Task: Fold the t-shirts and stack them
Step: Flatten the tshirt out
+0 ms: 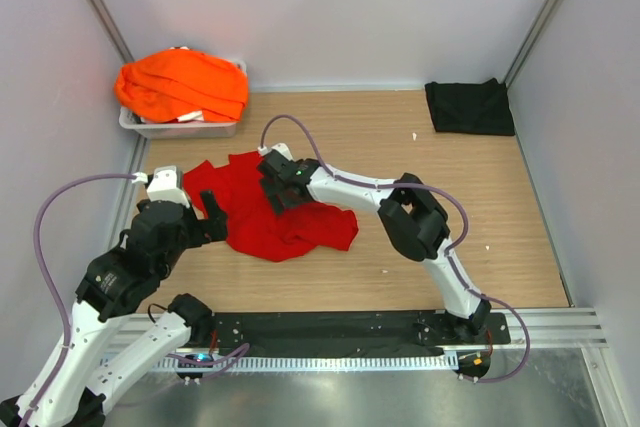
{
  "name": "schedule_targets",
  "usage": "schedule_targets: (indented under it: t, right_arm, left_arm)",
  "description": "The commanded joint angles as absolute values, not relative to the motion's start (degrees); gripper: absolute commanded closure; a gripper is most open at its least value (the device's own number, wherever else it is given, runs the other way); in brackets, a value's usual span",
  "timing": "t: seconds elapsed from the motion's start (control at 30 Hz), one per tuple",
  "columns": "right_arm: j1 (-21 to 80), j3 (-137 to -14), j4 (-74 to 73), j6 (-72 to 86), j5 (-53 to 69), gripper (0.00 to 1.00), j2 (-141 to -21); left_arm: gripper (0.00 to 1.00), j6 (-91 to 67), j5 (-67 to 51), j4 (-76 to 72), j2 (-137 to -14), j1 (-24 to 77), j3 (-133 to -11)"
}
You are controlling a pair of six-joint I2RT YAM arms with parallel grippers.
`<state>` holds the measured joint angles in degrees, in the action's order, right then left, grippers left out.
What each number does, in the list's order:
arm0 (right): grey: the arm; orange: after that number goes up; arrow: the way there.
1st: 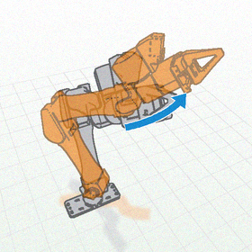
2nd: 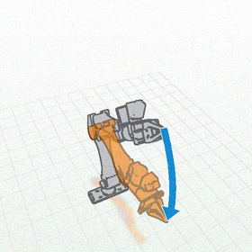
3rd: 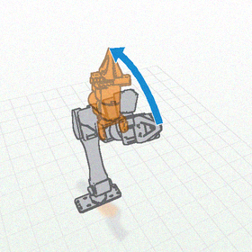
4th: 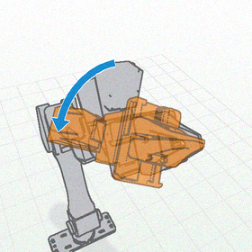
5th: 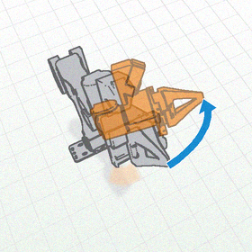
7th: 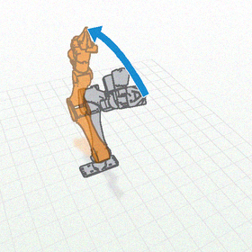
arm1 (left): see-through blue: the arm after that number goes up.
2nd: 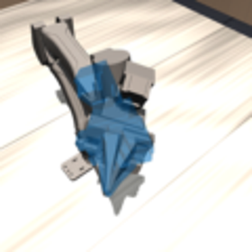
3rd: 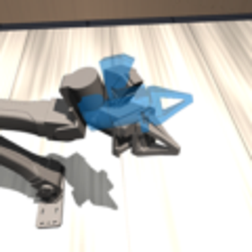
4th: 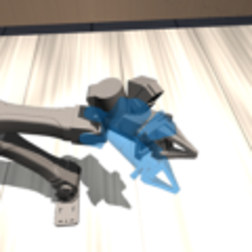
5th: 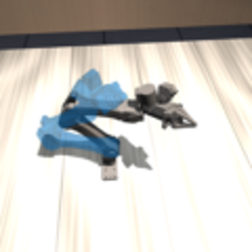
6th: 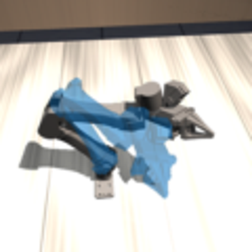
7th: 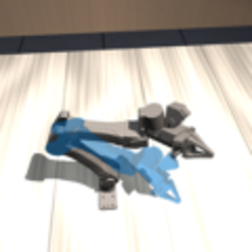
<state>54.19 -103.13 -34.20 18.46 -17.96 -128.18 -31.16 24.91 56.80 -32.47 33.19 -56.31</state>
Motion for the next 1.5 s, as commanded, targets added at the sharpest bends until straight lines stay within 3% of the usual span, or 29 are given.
schedule_targets:
  t: [0.0, 1.03, 1.23, 1.47]
  right_arm:
    - [53.7, -101.26, -31.56, 17.49, -18.54, 0.18, -121.21]
    - [50.71, -96.68, -27.33, 19.25, -13.01, 0.26, -121.73]
    - [49.75, -97.03, -26.72, 19.16, -12.66, 0.42, -123.31]
    - [49.48, -97.47, -26.19, 18.63, -10.9, 0.73, -123.93]
  left_arm:
    - [0.0, -31.9, 26.1, 54.41, -32.69, 32.96, -56.07]
    - [0.0, -31.64, 25.58, 54.23, -33.22, 31.64, -55.99]
    - [0.0, -31.64, 25.49, 54.05, -33.4, 31.38, -55.9]
    - [0.0, -31.64, 25.4, 54.05, -33.66, 30.94, -55.9]
